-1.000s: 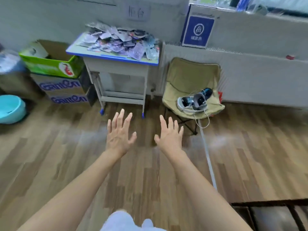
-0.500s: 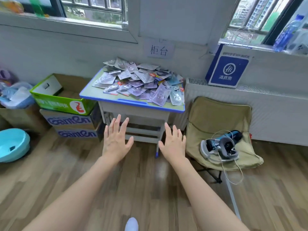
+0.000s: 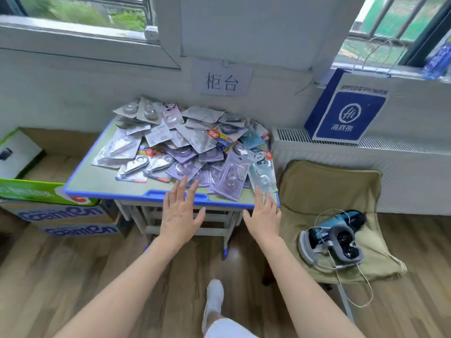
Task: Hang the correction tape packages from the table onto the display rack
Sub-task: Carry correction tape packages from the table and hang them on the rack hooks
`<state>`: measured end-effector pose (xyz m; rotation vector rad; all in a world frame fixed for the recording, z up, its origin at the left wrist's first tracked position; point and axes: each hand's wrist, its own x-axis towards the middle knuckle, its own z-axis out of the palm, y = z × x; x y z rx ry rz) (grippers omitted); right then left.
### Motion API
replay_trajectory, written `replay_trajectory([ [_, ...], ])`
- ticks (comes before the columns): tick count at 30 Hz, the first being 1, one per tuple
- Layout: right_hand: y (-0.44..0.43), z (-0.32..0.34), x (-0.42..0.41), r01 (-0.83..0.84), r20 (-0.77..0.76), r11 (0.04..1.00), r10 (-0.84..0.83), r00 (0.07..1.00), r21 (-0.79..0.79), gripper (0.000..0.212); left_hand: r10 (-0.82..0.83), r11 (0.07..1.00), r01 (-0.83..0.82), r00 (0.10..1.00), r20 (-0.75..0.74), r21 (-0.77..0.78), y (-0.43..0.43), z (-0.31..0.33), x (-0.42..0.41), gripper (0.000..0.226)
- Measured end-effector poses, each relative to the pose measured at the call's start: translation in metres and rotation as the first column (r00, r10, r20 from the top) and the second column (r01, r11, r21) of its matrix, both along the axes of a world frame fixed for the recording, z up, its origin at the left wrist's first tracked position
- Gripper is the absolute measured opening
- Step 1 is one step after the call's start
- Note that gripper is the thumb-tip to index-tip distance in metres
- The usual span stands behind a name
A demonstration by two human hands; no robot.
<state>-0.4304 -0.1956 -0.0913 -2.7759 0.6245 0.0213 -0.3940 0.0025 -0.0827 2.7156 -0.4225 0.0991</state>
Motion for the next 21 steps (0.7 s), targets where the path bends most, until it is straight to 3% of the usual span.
replay_trajectory([
  [7, -0.056, -0.025, 0.082, 0.042, -0.010, 0.999, -0.042, 0.999, 0.016, 0.073, -0.103, 0.991, 0.114, 0.985, -0.138, 0.076, -0.080, -0.029, 0.080, 0.075],
  [12, -0.073, -0.045, 0.113, -0.003, 0.054, 0.999, 0.001, 0.999, 0.039, 0.077, -0.154, 0.970, 0.202, 0.943, -0.296, 0.137, -0.116, -0.043, 0.113, 0.092],
  [17, -0.078, -0.066, 0.124, -0.029, 0.080, 0.998, 0.025, 0.996, 0.051, 0.083, -0.207, 0.929, 0.288, 0.925, -0.319, 0.232, -0.133, -0.054, 0.122, 0.100],
  [21, -0.078, -0.075, 0.124, -0.037, 0.124, 0.999, 0.034, 0.992, 0.016, 0.072, -0.216, 0.929, 0.301, 0.913, -0.345, 0.215, -0.135, -0.064, 0.128, 0.103],
])
